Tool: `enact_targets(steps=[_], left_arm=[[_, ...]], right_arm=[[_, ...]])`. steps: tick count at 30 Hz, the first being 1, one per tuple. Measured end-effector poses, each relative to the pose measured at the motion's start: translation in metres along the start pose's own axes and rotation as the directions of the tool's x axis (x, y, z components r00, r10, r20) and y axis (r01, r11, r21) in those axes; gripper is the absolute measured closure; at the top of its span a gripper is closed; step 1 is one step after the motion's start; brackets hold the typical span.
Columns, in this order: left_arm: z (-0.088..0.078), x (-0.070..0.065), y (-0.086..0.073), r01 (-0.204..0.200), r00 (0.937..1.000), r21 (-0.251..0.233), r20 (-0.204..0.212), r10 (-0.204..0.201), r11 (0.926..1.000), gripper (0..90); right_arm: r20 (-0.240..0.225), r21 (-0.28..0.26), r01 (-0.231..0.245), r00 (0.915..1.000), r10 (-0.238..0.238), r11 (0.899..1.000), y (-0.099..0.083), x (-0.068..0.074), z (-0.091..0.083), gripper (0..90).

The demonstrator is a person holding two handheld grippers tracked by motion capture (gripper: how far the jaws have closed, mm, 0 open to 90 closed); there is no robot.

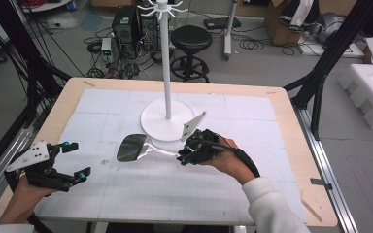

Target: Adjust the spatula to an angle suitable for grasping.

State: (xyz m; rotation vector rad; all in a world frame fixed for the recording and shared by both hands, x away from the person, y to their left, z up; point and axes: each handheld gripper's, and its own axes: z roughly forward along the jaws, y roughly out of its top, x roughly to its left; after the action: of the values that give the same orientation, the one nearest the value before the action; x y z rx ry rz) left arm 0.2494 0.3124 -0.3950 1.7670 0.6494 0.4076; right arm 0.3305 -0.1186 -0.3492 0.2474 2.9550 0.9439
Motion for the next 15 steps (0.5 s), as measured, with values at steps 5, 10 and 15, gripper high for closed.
enact_targets(steps=[5,10,15], left_arm=[[0.0,0.0,0.0,-0.001,1.0,0.001,-0.002,0.001,1.0,1.7],[0.0,0.0,0.0,-0.004,1.0,0.002,-0.002,0.004,1.0,1.7],[0.0,-0.001,0.001,-0.005,1.0,0.0,-0.001,0.005,1.0,1.7]], right_arm=[[-0.026,0.028,0.028,0.9993,-0.027,0.999,-0.001,0.009,0.012,74.9],[-0.05,0.035,0.056,0.9973,-0.054,0.998,0.0,0.019,0.025,75.0],[-0.05,0.04,0.066,0.9967,-0.064,0.997,0.002,0.021,0.035,75.0]])
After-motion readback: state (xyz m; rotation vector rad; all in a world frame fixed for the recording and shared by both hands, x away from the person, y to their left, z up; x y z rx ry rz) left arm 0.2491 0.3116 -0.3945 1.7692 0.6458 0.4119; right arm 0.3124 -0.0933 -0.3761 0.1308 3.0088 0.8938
